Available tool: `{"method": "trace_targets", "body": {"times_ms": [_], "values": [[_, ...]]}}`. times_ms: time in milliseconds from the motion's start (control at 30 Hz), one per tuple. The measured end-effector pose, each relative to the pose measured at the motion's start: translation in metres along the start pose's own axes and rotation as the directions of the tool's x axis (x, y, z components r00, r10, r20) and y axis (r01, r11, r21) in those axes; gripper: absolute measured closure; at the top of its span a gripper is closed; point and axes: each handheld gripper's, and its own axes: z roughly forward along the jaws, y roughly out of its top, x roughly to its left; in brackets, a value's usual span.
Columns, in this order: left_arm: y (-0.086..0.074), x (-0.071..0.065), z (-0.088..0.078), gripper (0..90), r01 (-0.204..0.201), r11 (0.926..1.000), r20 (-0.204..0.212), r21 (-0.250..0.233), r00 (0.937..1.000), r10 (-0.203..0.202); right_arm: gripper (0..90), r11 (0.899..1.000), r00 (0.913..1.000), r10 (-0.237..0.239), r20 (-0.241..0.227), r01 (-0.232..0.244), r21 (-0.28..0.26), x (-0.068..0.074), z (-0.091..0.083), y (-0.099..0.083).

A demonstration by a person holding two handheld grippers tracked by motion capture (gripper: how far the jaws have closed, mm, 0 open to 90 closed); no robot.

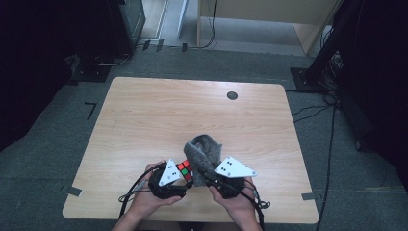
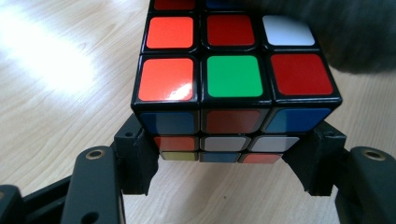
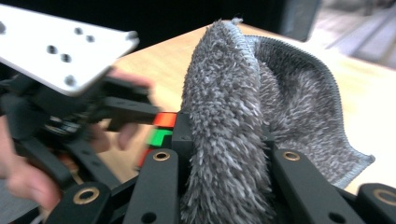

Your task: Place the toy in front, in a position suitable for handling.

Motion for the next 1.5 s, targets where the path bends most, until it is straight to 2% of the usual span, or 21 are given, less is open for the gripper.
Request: {"method": "trace_targets", "body": {"times_ms": [67, 100, 167, 200, 233, 300, 367, 433, 500, 600, 633, 667, 767, 833, 933, 1067, 1133, 1167, 1333, 1400, 1500], "values": [[0.002, -0.003, 0.003, 34.4, -0.017, 0.9997, -0.008, 0.018, 0.9998, 0.017, 72.1, 1.000, 0.9994, -0.009, -0.034, 0.009, 0.012, 0.011, 0.006, -0.002], [0.003, -0.004, 0.004, 34.4, -0.010, 0.9998, -0.010, 0.016, 0.9999, 0.011, 72.1, 1.000, 0.9984, -0.020, -0.052, 0.021, 0.016, 0.017, 0.008, -0.002], [0.003, -0.005, 0.003, 34.4, -0.015, 0.9998, -0.015, 0.012, 0.9998, 0.015, 71.9, 0.997, 0.9949, -0.070, -0.073, 0.072, 0.028, 0.027, 0.013, -0.004], [0.003, -0.006, 0.002, 34.5, -0.017, 0.9998, -0.022, 0.008, 0.9996, 0.017, 71.8, 0.995, 0.9935, -0.095, -0.062, 0.097, 0.029, 0.028, 0.014, -0.005], [0.003, -0.005, 0.001, 34.5, -0.020, 0.9998, -0.028, 0.002, 0.9994, 0.020, 71.8, 0.995, 0.9942, -0.092, -0.057, 0.093, 0.024, 0.026, 0.013, -0.006], [0.004, -0.004, -0.002, 34.7, -0.014, 0.9998, -0.033, -0.012, 0.9993, 0.014, 71.6, 1.000, 0.9979, -0.025, -0.060, 0.026, 0.005, 0.014, 0.010, -0.006], [0.004, -0.004, -0.001, 34.7, -0.018, 0.9998, -0.037, -0.005, 0.9992, 0.018, 71.7, 1.000, 0.9994, 0.029, -0.021, -0.029, -0.007, 0.003, 0.006, -0.008], [0.002, -0.005, 0.001, 34.7, -0.029, 0.9996, -0.038, 0.002, 0.9988, 0.029, 71.9, 0.999, 0.9990, 0.044, -0.004, -0.044, 0.006, 0.000, 0.005, -0.009], [0.001, -0.006, 0.003, 34.7, -0.034, 0.9994, -0.036, 0.009, 0.9988, 0.034, 72.1, 0.999, 0.9995, 0.030, -0.011, -0.029, 0.012, 0.006, 0.007, -0.010], [0.002, -0.005, 0.002, 34.6, -0.038, 0.9992, -0.038, 0.007, 0.9985, 0.039, 71.9, 0.999, 0.9977, -0.036, -0.058, 0.037, 0.009, 0.020, 0.012, -0.009], [0.002, -0.004, 0.000, 34.7, -0.035, 0.9994, -0.041, 0.000, 0.9986, 0.035, 71.9, 0.998, 0.9973, -0.057, -0.046, 0.057, 0.004, 0.021, 0.012, -0.009], [0.002, -0.003, -0.001, 34.7, -0.033, 0.9994, -0.040, -0.004, 0.9987, 0.033, 71.8, 0.999, 0.9979, -0.050, -0.040, 0.050, -0.001, 0.019, 0.012, -0.009], [0.002, -0.001, -0.002, 34.7, -0.030, 0.9995, -0.046, -0.012, 0.9985, 0.029, 71.8, 0.999, 0.9994, 0.024, -0.026, -0.025, -0.030, 0.005, 0.009, -0.011], [0.002, -0.001, -0.002, 34.7, -0.032, 0.9994, -0.044, -0.011, 0.9985, 0.031, 71.8, 0.998, 0.9988, 0.047, -0.010, -0.047, -0.033, 0.001, 0.007, -0.013], [0.003, -0.002, -0.002, 34.6, -0.037, 0.9992, -0.041, -0.014, 0.9985, 0.036, 71.7, 0.999, 0.9995, 0.031, -0.008, -0.032, -0.037, 0.006, 0.006, -0.013], [0.003, -0.003, -0.004, 34.7, -0.040, 0.9990, -0.040, -0.019, 0.9984, 0.040, 71.2, 0.999, 0.9963, -0.024, -0.083, 0.021, -0.037, 0.022, 0.010, -0.010], [0.003, -0.002, -0.004, 34.7, -0.041, 0.9990, -0.048, -0.018, 0.9980, 0.040, 71.6, 0.998, 0.9968, -0.060, -0.053, 0.058, -0.033, 0.026, 0.011, -0.009], [0.003, -0.002, -0.004, 34.7, -0.041, 0.9990, -0.049, -0.016, 0.9980, 0.041, 71.7, 0.998, 0.9976, -0.055, -0.043, 0.054, -0.035, 0.023, 0.011, -0.009], [0.003, -0.001, -0.004, 34.7, -0.043, 0.9987, -0.041, -0.027, 0.9983, 0.042, 71.7, 0.998, 0.9989, 0.045, 0.011, -0.045, -0.045, 0.004, 0.004, -0.011], [0.002, -0.001, -0.003, 34.6, -0.043, 0.9988, -0.036, -0.021, 0.9985, 0.042, 71.4, 0.999, 0.9998, 0.017, -0.009, -0.018, -0.041, 0.007, 0.004, -0.011], [0.001, -0.003, -0.003, 34.7, -0.055, 0.9982, -0.041, -0.023, 0.9977, 0.054, 71.5, 0.999, 0.9941, -0.048, -0.097, 0.046, -0.030, 0.025, 0.010, -0.011]]}}
